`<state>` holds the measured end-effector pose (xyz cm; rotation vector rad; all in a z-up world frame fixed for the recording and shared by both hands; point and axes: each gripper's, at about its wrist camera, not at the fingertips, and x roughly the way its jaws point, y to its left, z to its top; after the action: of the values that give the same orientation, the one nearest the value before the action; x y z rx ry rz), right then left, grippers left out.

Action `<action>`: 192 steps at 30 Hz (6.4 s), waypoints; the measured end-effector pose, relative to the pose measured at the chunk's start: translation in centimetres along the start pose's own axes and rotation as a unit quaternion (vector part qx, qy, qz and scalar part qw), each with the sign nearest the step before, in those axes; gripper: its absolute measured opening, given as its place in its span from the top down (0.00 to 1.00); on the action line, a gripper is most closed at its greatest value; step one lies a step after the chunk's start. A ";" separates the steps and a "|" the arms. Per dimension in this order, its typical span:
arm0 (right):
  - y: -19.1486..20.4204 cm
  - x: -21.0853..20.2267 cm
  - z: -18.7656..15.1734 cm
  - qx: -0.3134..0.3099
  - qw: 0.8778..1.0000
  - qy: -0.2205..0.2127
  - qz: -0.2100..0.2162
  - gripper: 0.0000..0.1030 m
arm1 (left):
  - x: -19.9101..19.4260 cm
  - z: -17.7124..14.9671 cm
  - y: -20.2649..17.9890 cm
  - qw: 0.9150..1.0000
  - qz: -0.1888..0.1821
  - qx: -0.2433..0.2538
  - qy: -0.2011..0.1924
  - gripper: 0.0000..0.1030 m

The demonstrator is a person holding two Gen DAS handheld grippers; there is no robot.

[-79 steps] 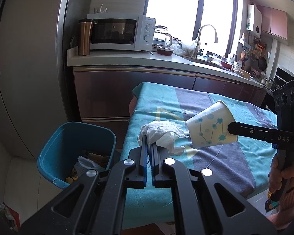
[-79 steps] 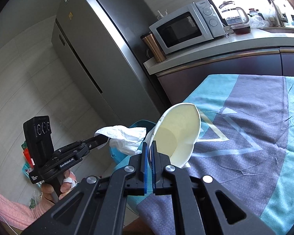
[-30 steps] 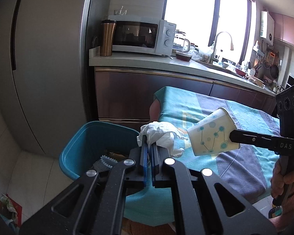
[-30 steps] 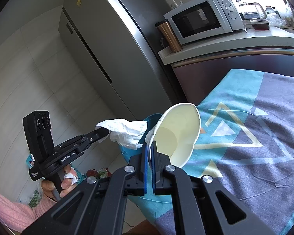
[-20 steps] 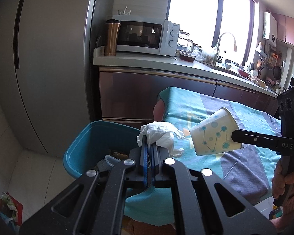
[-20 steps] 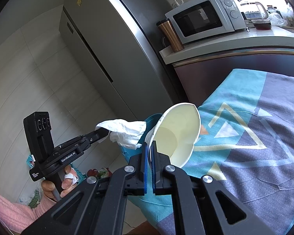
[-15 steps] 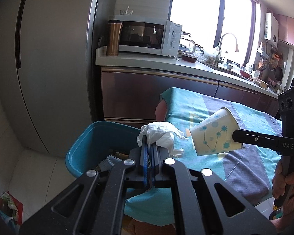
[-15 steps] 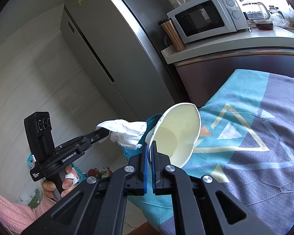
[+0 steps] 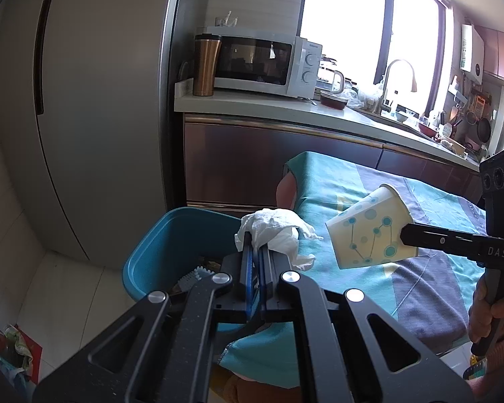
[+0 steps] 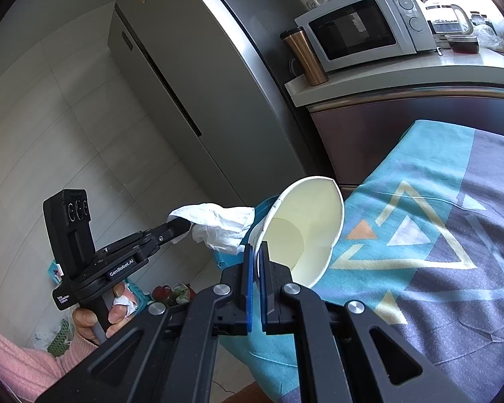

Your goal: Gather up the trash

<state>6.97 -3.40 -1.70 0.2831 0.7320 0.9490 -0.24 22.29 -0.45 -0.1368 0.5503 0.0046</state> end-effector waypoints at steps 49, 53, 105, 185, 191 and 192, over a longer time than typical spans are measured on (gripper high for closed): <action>0.5 2.4 1.1 -0.015 0.999 0.036 0.020 0.98 | 0.6 -0.1 2.6 0.999 0.034 -0.028 0.009 0.97; 0.7 2.6 1.3 -0.017 0.999 0.039 0.021 0.98 | 0.8 -0.1 3.1 0.999 0.037 -0.032 0.010 0.97; 1.0 9.6 2.3 -0.021 0.994 0.106 0.009 0.98 | 6.4 -2.1 6.5 0.992 0.086 -0.068 0.066 0.97; 3.3 -15.4 -7.6 -0.102 0.915 -0.215 -0.325 0.06 | -7.1 -4.8 -11.9 0.984 0.047 0.032 -0.167 0.06; 3.3 -16.3 -8.0 -0.098 0.911 -0.224 -0.332 0.06 | -7.6 -4.9 -12.9 0.983 0.042 0.045 -0.173 0.06; 3.3 -16.5 -8.0 -0.098 0.910 -0.226 -0.334 0.06 | -7.6 -4.9 -13.0 0.983 0.040 0.047 -0.174 0.06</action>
<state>-6.63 -15.72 1.47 0.0539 0.2593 0.2744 -8.78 8.95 1.02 -0.0197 0.2062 0.0801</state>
